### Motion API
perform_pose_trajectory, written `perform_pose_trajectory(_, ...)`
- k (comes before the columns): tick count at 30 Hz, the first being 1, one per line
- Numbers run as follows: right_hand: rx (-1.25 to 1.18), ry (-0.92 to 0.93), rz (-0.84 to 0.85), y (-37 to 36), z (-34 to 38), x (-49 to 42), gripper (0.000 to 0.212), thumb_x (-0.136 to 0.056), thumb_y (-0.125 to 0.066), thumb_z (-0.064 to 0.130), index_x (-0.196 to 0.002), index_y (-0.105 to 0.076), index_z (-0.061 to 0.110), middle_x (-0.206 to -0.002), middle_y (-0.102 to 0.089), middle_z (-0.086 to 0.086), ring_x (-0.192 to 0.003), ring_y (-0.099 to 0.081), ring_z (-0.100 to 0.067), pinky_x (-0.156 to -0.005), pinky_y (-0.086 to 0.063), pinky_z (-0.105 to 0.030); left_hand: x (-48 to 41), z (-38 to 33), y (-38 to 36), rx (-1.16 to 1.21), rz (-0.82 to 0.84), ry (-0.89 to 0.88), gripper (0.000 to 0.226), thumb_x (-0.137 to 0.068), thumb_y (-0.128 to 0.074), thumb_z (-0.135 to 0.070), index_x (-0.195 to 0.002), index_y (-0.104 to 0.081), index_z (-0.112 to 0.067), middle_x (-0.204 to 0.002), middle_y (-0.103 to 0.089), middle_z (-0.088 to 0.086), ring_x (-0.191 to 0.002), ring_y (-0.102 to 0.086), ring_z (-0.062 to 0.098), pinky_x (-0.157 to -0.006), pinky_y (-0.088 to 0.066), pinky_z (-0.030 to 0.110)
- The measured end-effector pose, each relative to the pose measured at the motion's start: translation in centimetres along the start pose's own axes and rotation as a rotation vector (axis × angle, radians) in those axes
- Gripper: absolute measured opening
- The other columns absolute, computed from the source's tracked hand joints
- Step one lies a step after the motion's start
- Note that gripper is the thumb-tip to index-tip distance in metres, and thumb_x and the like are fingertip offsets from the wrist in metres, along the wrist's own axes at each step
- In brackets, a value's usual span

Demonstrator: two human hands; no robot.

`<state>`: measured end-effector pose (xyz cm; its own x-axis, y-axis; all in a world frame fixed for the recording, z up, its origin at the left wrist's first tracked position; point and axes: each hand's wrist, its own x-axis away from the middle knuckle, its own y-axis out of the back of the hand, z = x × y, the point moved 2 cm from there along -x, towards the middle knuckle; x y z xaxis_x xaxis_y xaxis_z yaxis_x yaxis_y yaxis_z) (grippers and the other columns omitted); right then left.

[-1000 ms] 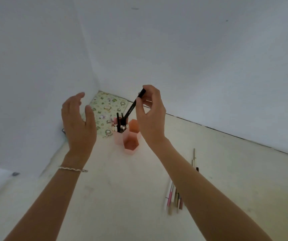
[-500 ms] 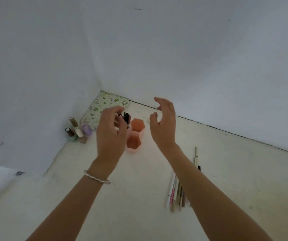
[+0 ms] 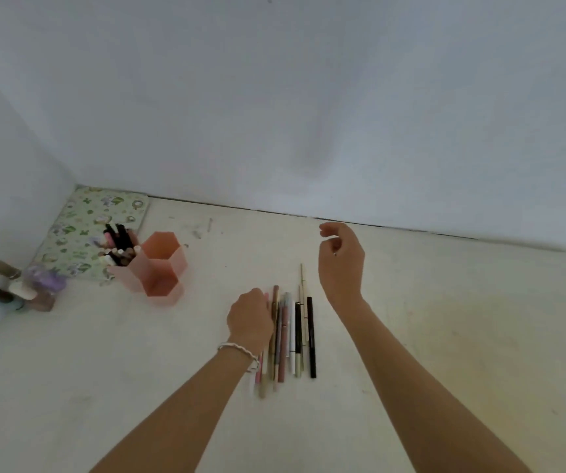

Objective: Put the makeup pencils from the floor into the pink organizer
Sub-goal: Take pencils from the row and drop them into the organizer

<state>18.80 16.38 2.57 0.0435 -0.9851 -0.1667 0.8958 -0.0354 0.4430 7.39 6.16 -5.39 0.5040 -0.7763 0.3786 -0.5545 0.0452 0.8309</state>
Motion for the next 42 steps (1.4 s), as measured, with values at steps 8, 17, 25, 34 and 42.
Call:
perform_pose_trajectory(8, 0.185, -0.134, 0.128, 1.6, -3.9, 0.8, 0.027, -0.09, -0.047, 0.003, -0.109, -0.063, 0.013, -0.098, -0.066, 0.002, -0.076, -0.059, -0.011, -0.072, -0.05, -0.025, -1.1, 0.4, 2.3, 0.251, -0.041, -0.014, 0.012, -0.092, -0.067, -0.019, -0.098, -0.061, -0.01, -0.094, -0.068, 0.007, -0.077, -0.062, 0.018, -0.066, -0.042, 0.022)
perform_pose_trajectory(17, 0.856, -0.239, 0.617, 0.3, -6.9, 3.8, 0.022, -0.09, -0.043, -0.001, -0.111, -0.042, 0.007, -0.102, -0.054, -0.012, -0.075, -0.047, -0.021, -0.064, -0.039, -0.027, -2.0, -1.6, 10.7, 0.578, -0.313, -0.184, 0.011, -0.086, -0.072, -0.01, -0.092, -0.063, -0.014, -0.079, -0.066, -0.001, -0.078, -0.066, 0.019, -0.082, -0.058, 0.041)
perform_pose_trajectory(25, 0.333, -0.077, 0.203, -1.1, 2.2, -1.6, 0.024, -0.084, -0.056, 0.005, -0.108, -0.059, 0.006, -0.102, -0.059, -0.007, -0.082, -0.055, -0.02, -0.072, -0.042, -0.029, 0.1, 2.3, 21.7, 0.662, -0.87, -0.234, 0.011, -0.083, -0.071, -0.02, -0.093, -0.068, -0.017, -0.083, -0.067, -0.009, -0.071, -0.06, -0.008, -0.074, -0.043, 0.002)
perform_pose_trajectory(34, -0.379, 0.062, 0.068, -6.9, 13.6, -0.4, 0.023, -0.086, -0.059, 0.002, -0.107, -0.061, 0.012, -0.098, -0.065, -0.001, -0.081, -0.063, -0.013, -0.062, -0.045, -0.01, 0.9, 10.4, 26.1, 0.623, -1.034, -0.176, 0.013, -0.087, -0.068, -0.018, -0.096, -0.068, -0.009, -0.092, -0.067, 0.004, -0.082, -0.06, 0.005, -0.07, -0.048, 0.005)
perform_pose_trajectory(42, -0.444, 0.109, 0.095, -11.2, 15.4, 2.6, 0.023, -0.086, -0.06, 0.004, -0.106, -0.061, 0.016, -0.099, -0.064, 0.001, -0.083, -0.064, -0.014, -0.07, -0.051, -0.018, 0.3, 13.2, 25.1, 0.632, -1.071, -0.241, 0.005, -0.086, -0.07, -0.014, -0.091, -0.068, -0.013, -0.09, -0.065, -0.001, -0.084, -0.062, 0.006, -0.074, -0.055, 0.016)
